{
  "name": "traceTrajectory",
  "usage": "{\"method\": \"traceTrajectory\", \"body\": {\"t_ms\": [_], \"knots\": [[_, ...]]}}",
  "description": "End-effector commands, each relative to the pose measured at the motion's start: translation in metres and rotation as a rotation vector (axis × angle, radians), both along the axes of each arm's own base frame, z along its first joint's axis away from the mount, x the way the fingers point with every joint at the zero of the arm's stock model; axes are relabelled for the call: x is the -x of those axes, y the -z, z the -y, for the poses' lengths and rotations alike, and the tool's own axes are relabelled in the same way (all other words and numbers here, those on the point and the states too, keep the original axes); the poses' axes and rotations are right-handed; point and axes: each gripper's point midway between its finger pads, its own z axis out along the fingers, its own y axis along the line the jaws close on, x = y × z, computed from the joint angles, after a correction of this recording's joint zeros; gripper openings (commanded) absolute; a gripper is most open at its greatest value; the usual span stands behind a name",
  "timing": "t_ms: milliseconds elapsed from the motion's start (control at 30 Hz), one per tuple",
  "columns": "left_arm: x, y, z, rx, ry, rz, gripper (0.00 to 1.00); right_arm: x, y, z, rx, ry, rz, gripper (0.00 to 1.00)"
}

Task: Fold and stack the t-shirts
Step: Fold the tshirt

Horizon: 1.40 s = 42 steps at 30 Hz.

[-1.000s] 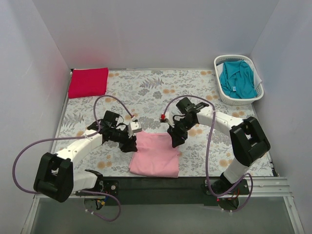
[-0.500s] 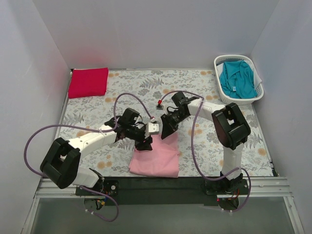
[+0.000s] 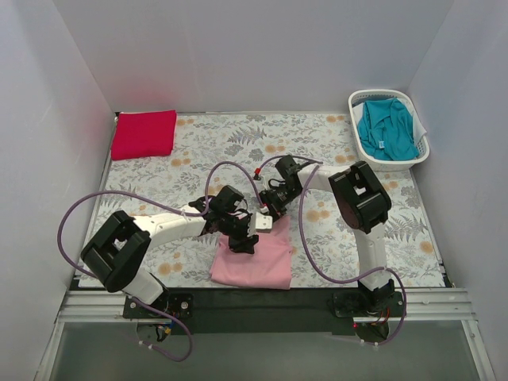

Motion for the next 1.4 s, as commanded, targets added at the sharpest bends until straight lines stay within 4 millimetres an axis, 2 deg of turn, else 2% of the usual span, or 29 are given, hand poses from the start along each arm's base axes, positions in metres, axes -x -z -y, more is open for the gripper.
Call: {"method": "traceTrajectory", "body": {"t_ms": [0,33,67,167,200,233,300,467,633,800,867,900,967,1067,1233,1367], "knots": [[-0.002,-0.003,0.006,0.020,0.032,0.051,0.36,-0.001,-0.001,-0.005,-0.030,-0.006,-0.002,0.17],[-0.002,-0.005,0.007,0.024,0.035,0.057,0.34,0.001,0.002,-0.004,-0.024,-0.007,-0.005,0.17],[-0.002,-0.007,0.007,0.028,0.032,0.057,0.27,0.001,0.004,-0.003,-0.021,-0.008,-0.002,0.16],[-0.005,-0.016,0.009,0.044,0.024,0.083,0.20,0.004,0.007,-0.001,-0.016,-0.011,-0.006,0.15],[-0.007,-0.018,0.009,0.045,0.018,0.090,0.31,0.003,0.007,-0.001,-0.017,-0.010,-0.003,0.15],[-0.009,-0.019,0.009,0.039,0.008,0.101,0.37,0.004,0.008,-0.001,-0.014,-0.012,-0.006,0.15],[-0.011,-0.019,0.009,0.042,0.004,0.117,0.40,0.005,0.010,-0.001,-0.014,-0.012,-0.012,0.15],[-0.016,-0.013,0.011,0.039,0.004,0.131,0.40,0.006,0.009,0.000,-0.013,-0.013,-0.010,0.14],[-0.016,0.001,0.012,0.018,0.024,0.114,0.40,0.009,0.012,0.002,-0.006,-0.015,-0.014,0.14],[-0.005,-0.001,0.012,0.030,0.054,0.066,0.36,0.010,0.013,0.003,-0.005,-0.016,-0.020,0.13],[-0.004,-0.002,0.011,0.026,0.054,0.064,0.31,0.009,0.014,0.002,-0.005,-0.015,-0.018,0.13],[-0.006,-0.002,0.011,0.023,0.050,0.071,0.22,0.009,0.014,0.002,-0.004,-0.014,-0.021,0.13],[-0.008,-0.007,0.011,0.031,0.045,0.091,0.18,0.007,0.013,0.002,-0.007,-0.013,-0.018,0.12],[-0.009,-0.019,0.012,0.052,0.040,0.109,0.00,0.007,0.014,0.001,-0.007,-0.015,-0.018,0.12],[-0.013,-0.036,0.014,0.073,0.029,0.143,0.00,0.009,0.017,0.002,-0.003,-0.019,-0.023,0.11],[-0.035,-0.048,0.017,0.089,-0.010,0.222,0.00,0.012,0.019,0.003,-0.002,-0.023,-0.030,0.11]]}}
